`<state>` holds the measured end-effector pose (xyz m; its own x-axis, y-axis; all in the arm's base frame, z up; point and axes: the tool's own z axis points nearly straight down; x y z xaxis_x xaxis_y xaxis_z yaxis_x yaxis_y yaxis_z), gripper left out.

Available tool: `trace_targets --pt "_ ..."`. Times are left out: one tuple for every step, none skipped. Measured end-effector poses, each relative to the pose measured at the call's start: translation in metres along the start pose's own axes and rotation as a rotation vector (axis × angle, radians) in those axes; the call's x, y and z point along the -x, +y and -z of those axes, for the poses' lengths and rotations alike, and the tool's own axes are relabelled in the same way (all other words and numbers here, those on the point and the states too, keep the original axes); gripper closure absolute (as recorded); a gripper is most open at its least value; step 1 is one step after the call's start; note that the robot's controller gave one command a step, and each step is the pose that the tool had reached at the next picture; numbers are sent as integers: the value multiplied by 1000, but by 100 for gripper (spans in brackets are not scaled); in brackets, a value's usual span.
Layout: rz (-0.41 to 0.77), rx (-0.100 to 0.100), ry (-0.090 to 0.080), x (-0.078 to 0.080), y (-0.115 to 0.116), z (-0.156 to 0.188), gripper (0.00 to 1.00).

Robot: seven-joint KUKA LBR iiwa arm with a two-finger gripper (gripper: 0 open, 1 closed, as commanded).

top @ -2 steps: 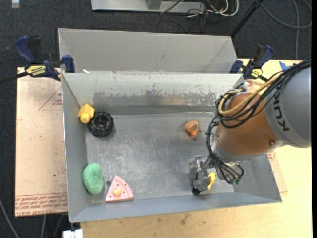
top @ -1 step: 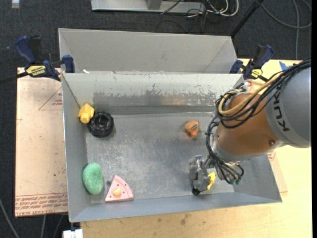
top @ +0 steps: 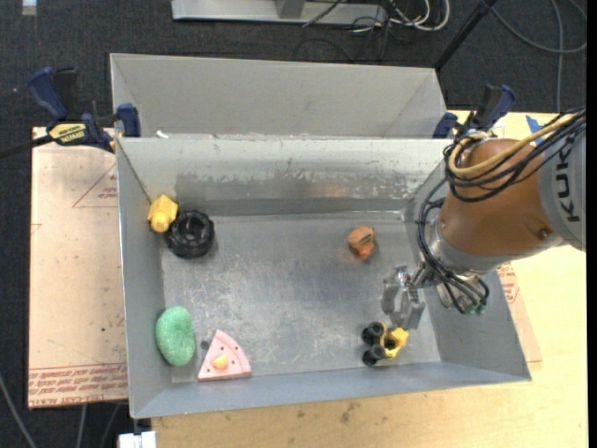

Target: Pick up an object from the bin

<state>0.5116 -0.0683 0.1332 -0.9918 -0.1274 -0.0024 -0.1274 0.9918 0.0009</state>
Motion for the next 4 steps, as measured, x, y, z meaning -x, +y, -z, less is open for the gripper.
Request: trace_targets --pt "0 0 0 0 0 0 0" --pt "0 0 0 0 0 0 0" --pt "51 -1 0 0 2 -2 0" --pt "163 -1 -2 -14 15 -34 0"
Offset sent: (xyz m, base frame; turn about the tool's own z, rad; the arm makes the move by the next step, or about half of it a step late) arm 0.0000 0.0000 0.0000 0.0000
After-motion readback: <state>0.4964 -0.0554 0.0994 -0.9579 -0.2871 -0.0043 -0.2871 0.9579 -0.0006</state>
